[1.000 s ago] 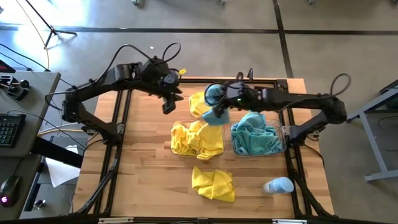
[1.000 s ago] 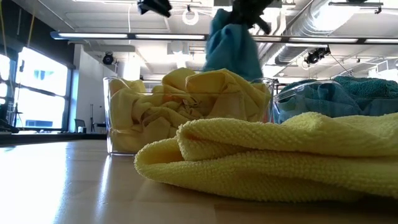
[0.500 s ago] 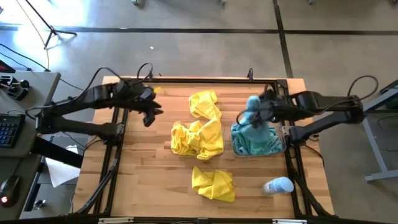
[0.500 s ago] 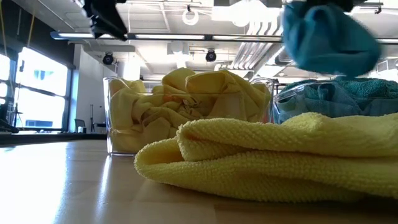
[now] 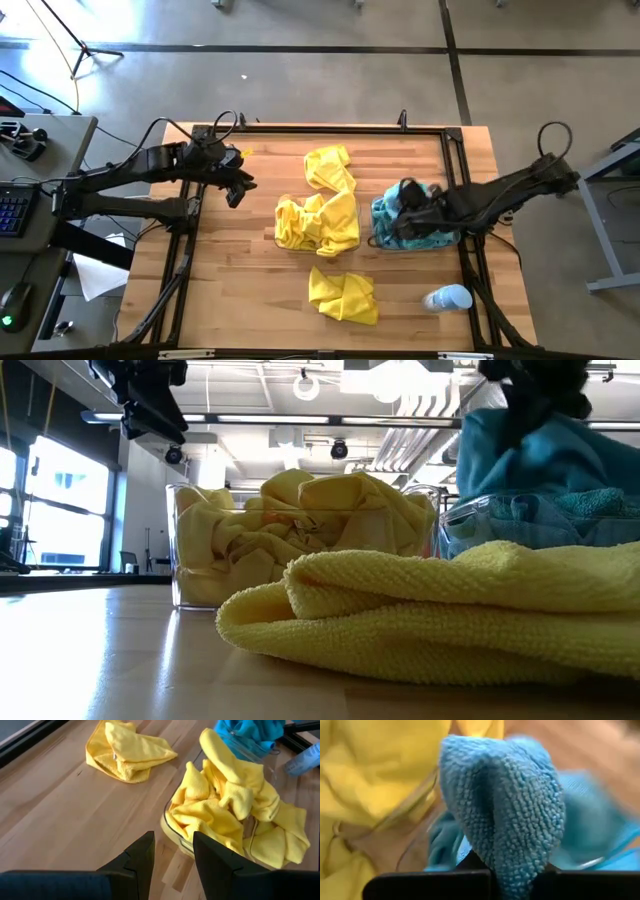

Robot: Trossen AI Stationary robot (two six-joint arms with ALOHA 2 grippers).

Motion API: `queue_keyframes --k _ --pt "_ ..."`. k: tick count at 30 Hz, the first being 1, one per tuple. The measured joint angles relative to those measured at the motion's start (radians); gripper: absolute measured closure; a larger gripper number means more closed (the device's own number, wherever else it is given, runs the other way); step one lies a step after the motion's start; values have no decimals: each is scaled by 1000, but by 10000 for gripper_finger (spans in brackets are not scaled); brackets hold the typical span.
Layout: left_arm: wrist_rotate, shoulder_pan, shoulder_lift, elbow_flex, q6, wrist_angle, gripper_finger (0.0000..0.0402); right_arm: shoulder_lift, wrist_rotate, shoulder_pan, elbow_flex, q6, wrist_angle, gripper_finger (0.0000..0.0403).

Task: Sort microfiber towel by color & place in baskets
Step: Put the blue microfiber cloth into the right transparent bin

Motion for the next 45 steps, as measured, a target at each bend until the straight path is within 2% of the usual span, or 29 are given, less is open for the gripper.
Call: queue_keyframes --k 7,11,18,21,29,41,45 --pt "2 -32 0 0 -10 13 279 0 -213 76 -178 349 41 402" --pt "2 -41 0 0 -19 13 279 -2 -286 60 -255 530 91 402" --pt "2 -44 0 0 -37 13 279 -7 -346 -32 -444 549 379 402" --pt "2 -45 0 0 -58 13 279 -9 -350 -50 -494 575 442 400" --pt "10 -67 0 0 -64 12 279 -3 -311 -60 -477 606 449 363" --pt "10 -85 0 0 -53 11 279 -2 -321 -31 -478 676 545 366" --pt "10 -85 0 0 -53 11 279 -3 -322 -17 -478 675 550 351"
